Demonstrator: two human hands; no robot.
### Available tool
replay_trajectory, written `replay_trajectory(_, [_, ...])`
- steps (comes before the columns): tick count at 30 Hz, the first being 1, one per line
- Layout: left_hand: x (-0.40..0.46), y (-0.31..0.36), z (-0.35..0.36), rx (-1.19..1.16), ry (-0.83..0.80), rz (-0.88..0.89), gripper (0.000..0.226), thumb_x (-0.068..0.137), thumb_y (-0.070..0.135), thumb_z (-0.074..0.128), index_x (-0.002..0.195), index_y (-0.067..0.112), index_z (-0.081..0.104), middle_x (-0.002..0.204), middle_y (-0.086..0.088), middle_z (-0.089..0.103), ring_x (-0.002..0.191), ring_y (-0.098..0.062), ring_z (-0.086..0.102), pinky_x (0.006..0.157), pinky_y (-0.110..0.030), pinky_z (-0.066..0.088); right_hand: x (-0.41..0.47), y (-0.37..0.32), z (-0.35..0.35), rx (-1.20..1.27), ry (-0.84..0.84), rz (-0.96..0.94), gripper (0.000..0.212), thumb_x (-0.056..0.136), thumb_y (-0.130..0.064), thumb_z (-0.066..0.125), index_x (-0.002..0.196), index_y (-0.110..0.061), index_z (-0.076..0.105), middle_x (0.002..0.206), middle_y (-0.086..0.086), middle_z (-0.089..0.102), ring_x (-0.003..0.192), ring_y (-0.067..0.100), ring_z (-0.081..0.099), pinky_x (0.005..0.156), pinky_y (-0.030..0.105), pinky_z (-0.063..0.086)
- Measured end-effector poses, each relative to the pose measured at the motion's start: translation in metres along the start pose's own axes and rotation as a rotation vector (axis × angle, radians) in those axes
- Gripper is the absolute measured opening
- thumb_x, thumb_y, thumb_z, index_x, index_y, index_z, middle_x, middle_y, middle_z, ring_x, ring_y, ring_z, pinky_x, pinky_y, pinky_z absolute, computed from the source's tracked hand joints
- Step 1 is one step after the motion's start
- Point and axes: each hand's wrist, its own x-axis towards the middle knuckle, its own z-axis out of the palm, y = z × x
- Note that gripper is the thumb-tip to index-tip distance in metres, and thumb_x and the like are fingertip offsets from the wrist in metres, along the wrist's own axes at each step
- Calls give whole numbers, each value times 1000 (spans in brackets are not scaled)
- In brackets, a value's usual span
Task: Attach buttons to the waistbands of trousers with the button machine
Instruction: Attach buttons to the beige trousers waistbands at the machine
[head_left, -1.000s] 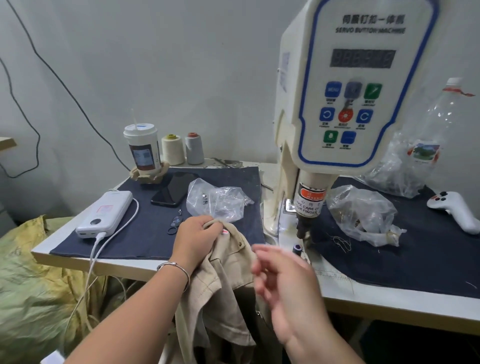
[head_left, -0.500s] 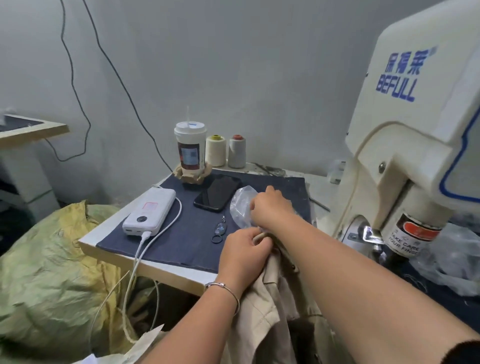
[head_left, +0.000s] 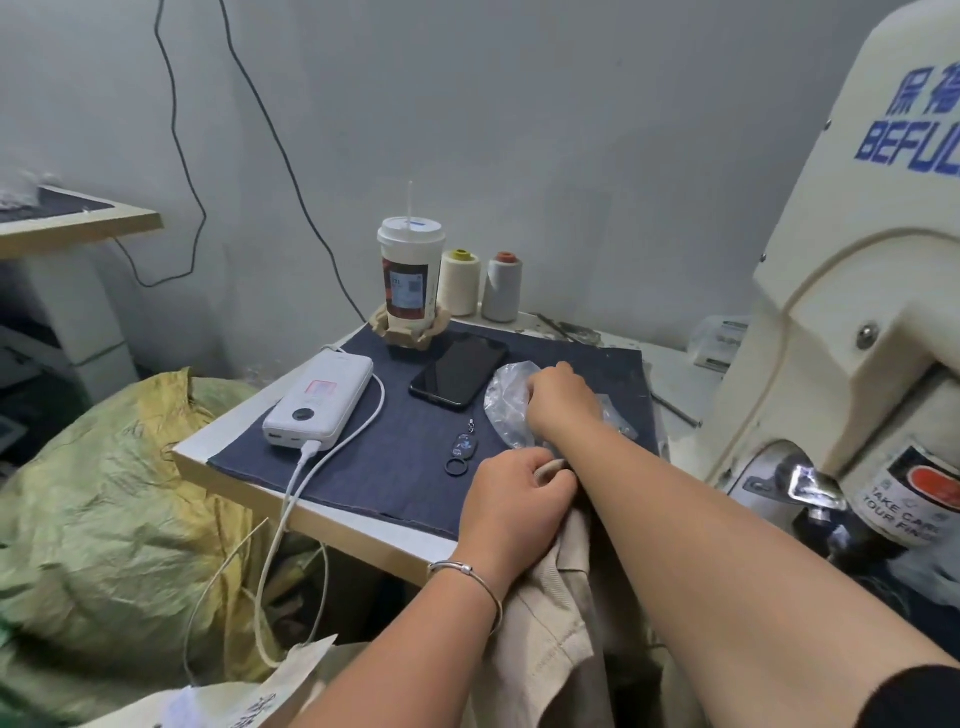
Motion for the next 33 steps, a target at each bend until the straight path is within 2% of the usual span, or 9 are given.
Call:
replay_trajectory(6, [-1,2,-1,7,0,15,29,70,33,49,56,9,39,50,1,35,55,-12,29,54,-32,28,0,1,5,25,83,2,32,92,-8,50,122,-12,61,128,8,47,111,29,52,84,36,45])
replay_trajectory(14, [-1,1,-1,-4,8,14,27,70,31,49,59,7,42,55,-7,38,57,-13,28,54,-31,28,-1,0,7,290,151,102,36,89,-10,52,125,-7,47,126,11,48,101,32,58,71,35,39])
replay_trajectory(19, [-1,2,-3,-7,-6,9,26,73,29,51,55,15,40,49,1,35,55,-12,28,53,-31,26,-18,3,-9,409,294,15,17,87,-1,42,100,-11,45,119,8,45,84,30,47,67,35,32])
replay_trajectory(23, [-1,4,-3,5,-13,-18,31,82,25,59,63,1,55,57,-13,52,60,-22,40,59,-42,40,-58,15,-27,275,450,-108,15,88,-7,50,93,-2,63,116,4,47,107,22,42,65,29,35])
replay_trajectory(24, [-1,5,-4,8,-19,-19,32,81,28,58,63,2,56,56,-9,53,60,-23,42,59,-40,40,-74,18,-30,307,485,-118,17,88,-10,52,91,-2,67,115,3,48,110,21,41,66,28,36])
replay_trajectory(26, [-2,7,-5,24,-10,-11,36,84,24,59,53,9,48,47,2,45,54,-15,34,54,-33,31,-110,25,-34,434,551,-122,15,87,-13,57,85,-5,69,111,1,50,106,19,42,70,29,40])
replay_trajectory(29, [-4,11,-5,61,9,-35,46,84,15,61,47,16,34,42,6,35,49,-11,28,46,-23,21,-173,43,-34,598,570,-166,11,86,-13,63,79,-6,67,108,-2,50,103,14,45,77,23,40])
replay_trajectory(31, [-6,12,-6,70,0,-74,38,82,15,59,49,13,41,46,6,39,51,-9,32,48,-22,25,-216,62,-33,646,571,-188,9,85,-13,68,78,-8,68,105,-5,50,102,9,47,76,15,38])
replay_trajectory(33, [-6,12,-5,93,-20,-98,25,82,16,59,59,7,54,59,-7,54,61,-18,45,59,-33,39,-255,89,-30,676,595,-182,7,82,-13,72,76,-12,68,103,-9,52,98,7,52,73,14,43])
